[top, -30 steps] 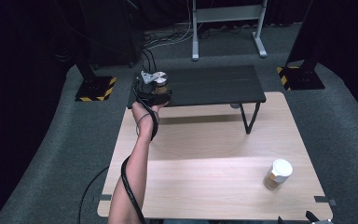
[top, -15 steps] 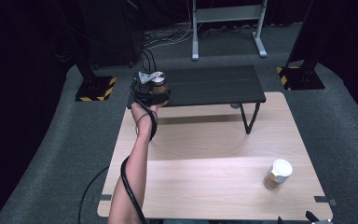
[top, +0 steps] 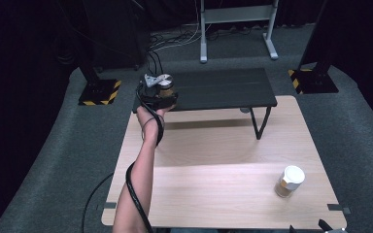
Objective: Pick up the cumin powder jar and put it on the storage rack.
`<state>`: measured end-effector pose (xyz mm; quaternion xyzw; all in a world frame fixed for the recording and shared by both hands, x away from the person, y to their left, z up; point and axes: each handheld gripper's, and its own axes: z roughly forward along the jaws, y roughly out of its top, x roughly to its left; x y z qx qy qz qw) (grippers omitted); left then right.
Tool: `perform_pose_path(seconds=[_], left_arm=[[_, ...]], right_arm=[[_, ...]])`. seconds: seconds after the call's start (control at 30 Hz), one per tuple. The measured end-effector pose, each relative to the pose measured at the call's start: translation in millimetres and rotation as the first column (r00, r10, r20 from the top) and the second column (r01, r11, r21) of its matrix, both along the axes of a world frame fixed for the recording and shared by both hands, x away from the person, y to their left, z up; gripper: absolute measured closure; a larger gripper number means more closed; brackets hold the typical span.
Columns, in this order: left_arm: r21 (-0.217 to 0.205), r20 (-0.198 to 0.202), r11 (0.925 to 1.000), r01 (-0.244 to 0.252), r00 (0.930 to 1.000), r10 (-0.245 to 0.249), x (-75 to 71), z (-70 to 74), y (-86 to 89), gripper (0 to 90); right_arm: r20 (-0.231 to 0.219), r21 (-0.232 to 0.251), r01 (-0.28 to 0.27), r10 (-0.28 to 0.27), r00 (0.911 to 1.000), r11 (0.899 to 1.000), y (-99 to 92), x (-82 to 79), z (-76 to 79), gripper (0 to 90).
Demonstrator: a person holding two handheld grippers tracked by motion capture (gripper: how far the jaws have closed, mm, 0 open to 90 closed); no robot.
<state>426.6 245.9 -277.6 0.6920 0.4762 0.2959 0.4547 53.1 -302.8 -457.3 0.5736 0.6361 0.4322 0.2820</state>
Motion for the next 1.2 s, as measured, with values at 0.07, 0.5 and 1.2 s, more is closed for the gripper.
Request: perform_pose_path(seconds=[0.07,0.5,1.2], left_arm=[[0.001,-0.002,1.0,0.001,1.0,-0.001,0.2,0.5,0.0,30.3],[0.054,0.026,0.9985,0.002,0.9996,-0.004,-18.8,3.0,0.8,0.1],[0.138,0.0,0.9882,0.067,0.9977,-0.068,-103.3,-57.8,28.0,0.0]], right_arm=[[0.0,0.001,0.002,-0.002,1.0,1.0,0.3,-0.1,0.0,0.0],[0.005,-0.003,-0.002,0.002,1.0,1.0,1.5,-0.3,0.1,0.0],[0.004,-0.006,-0.005,0.005,1.0,1.0,5.3,0.3,-0.1,0.0]])
